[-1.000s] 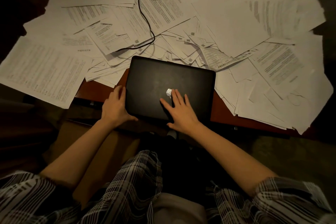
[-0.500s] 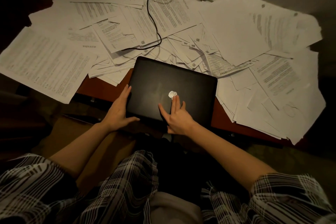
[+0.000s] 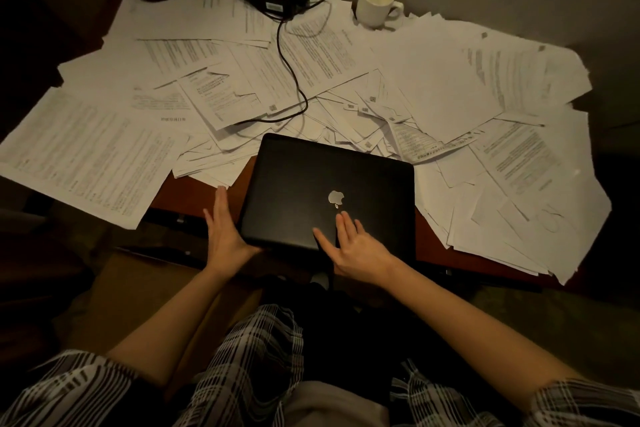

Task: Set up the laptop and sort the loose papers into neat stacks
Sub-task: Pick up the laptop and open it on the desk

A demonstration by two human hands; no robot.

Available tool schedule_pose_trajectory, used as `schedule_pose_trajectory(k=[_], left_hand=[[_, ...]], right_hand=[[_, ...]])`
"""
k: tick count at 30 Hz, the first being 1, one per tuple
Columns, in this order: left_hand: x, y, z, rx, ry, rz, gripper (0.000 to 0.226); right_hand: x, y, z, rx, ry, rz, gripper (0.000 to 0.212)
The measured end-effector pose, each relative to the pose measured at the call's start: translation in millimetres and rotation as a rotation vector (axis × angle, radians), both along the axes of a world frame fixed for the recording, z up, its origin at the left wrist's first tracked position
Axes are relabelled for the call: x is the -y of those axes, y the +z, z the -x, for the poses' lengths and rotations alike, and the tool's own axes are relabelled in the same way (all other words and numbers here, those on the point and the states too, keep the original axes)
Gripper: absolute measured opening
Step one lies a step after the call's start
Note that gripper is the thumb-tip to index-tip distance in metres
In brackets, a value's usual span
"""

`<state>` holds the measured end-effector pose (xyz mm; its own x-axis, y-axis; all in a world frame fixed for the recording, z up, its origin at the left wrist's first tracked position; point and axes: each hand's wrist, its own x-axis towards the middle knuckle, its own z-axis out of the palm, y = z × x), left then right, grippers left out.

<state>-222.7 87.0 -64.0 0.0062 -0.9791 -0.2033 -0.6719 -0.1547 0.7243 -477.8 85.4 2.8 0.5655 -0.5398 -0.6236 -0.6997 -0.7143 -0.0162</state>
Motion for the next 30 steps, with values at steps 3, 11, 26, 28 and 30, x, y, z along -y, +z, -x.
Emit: schedule_pose_trajectory(k=[3,11,26,28,30], left_hand=[[0.2,-0.3,-2.7,-0.028,-0.027,0.012,0.147],[24.0,-8.9,-7.0,0.295,-0.396,-0.125,0.133],[50.8,4.8,-8.0,0.338,-0.562,-0.227,0.143],[53.5,4.8,-13.8,0.358,-0.590,-0.227,0.145],[56.3,5.7,-20.1,0.396,-0.622,-0.221,0.144]], right_hand=[[2.2,10.6,6.6,-0.006,0.032,-0.003,0.065],[35.5,61.8,28.4,0.266,0.087,0.303,0.074],[136.9,117.9,20.7,0.569,-0.169,0.710,0.046],[128.9,107.7,25.6,0.614,-0.224,0.726,0.043],[117.6,97.0,34.8,0.659,-0.265,0.732,0.041]])
